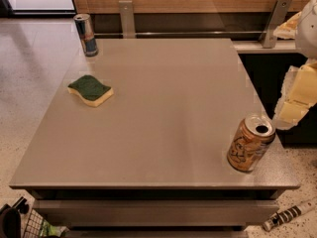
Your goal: Move orange can near redbull can
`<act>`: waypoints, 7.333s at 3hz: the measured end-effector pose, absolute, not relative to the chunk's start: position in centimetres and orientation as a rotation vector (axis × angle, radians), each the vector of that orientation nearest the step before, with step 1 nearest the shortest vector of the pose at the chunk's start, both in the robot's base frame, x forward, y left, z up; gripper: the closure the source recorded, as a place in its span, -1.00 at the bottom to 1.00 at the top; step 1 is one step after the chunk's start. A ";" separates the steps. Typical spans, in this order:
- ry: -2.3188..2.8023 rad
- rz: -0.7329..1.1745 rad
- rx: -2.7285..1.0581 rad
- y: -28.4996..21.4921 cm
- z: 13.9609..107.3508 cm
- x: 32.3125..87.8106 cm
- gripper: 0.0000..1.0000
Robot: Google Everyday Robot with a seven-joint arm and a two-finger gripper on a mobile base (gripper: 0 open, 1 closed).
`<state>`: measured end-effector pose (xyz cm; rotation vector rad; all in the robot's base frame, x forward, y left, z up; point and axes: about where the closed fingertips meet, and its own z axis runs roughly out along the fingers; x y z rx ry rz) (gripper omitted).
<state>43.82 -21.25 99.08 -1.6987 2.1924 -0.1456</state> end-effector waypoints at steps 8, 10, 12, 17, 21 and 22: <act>1.577 0.487 -1.229 -24.1 94.0 39.1 -1.00; 1.559 0.592 -1.150 -23.3 91.2 39.4 -1.00; 1.558 0.738 -1.078 -21.6 87.9 41.2 -1.00; 1.513 0.811 -1.013 -19.2 86.7 40.8 0.96; 1.566 0.855 -0.992 -14.8 93.9 55.4 1.00; 1.556 0.868 -0.956 -10.8 94.8 60.7 1.00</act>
Offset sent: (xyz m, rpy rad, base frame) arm -0.0108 -0.0109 -0.0032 0.0662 0.0144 0.0073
